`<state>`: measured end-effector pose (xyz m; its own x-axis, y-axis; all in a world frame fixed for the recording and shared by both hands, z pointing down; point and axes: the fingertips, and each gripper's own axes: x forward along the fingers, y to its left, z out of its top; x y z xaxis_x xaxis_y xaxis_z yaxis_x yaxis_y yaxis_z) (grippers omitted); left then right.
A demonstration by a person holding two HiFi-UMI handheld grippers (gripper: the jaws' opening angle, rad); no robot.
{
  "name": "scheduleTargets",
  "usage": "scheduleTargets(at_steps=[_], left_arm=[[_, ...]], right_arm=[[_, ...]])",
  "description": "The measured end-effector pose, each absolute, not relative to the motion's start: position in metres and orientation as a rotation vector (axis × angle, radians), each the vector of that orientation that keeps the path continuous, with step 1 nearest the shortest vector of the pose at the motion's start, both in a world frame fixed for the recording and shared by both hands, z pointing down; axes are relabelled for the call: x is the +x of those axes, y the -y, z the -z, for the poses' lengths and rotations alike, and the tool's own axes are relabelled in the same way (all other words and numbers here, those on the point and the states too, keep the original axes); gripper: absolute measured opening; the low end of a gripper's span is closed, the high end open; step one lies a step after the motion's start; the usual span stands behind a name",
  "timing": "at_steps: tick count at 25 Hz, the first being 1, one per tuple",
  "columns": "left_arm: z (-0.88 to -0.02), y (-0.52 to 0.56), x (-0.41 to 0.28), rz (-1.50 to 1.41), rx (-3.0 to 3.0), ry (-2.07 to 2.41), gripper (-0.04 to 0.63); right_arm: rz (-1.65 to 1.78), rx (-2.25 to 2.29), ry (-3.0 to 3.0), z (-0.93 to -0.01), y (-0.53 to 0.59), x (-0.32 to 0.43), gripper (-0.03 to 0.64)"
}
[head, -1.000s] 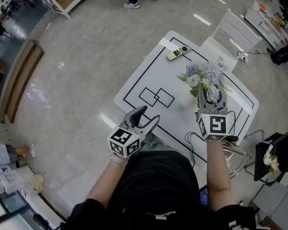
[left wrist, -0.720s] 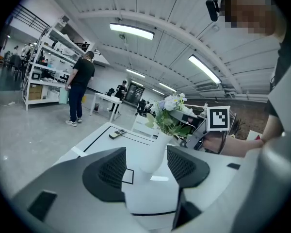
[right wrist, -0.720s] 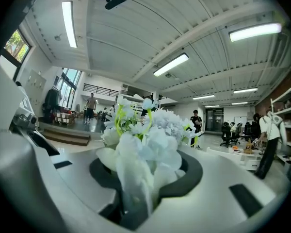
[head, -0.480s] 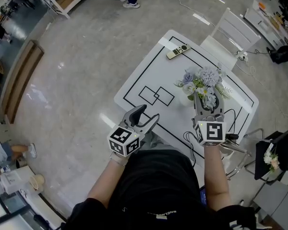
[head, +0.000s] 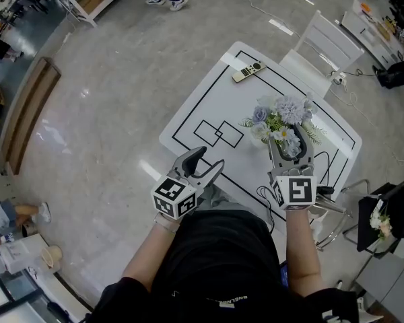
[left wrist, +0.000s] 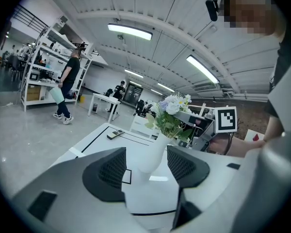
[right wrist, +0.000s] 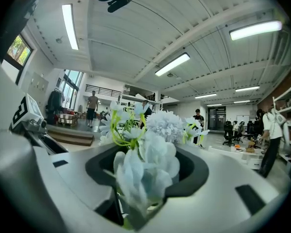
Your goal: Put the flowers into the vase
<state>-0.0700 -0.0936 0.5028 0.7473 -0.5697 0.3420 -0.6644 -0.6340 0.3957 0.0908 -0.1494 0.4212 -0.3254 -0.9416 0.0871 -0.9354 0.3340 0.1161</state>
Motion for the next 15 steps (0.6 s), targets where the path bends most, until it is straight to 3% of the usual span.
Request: scheduleTargets(at_steps=[15], left_arm=[[-0.501,0.093,-0.058,-0.273,2.475,0.875,0.247]], right_arm=[[0.084,1.722,2.448,-0.405,0.134,0.091,0.239]])
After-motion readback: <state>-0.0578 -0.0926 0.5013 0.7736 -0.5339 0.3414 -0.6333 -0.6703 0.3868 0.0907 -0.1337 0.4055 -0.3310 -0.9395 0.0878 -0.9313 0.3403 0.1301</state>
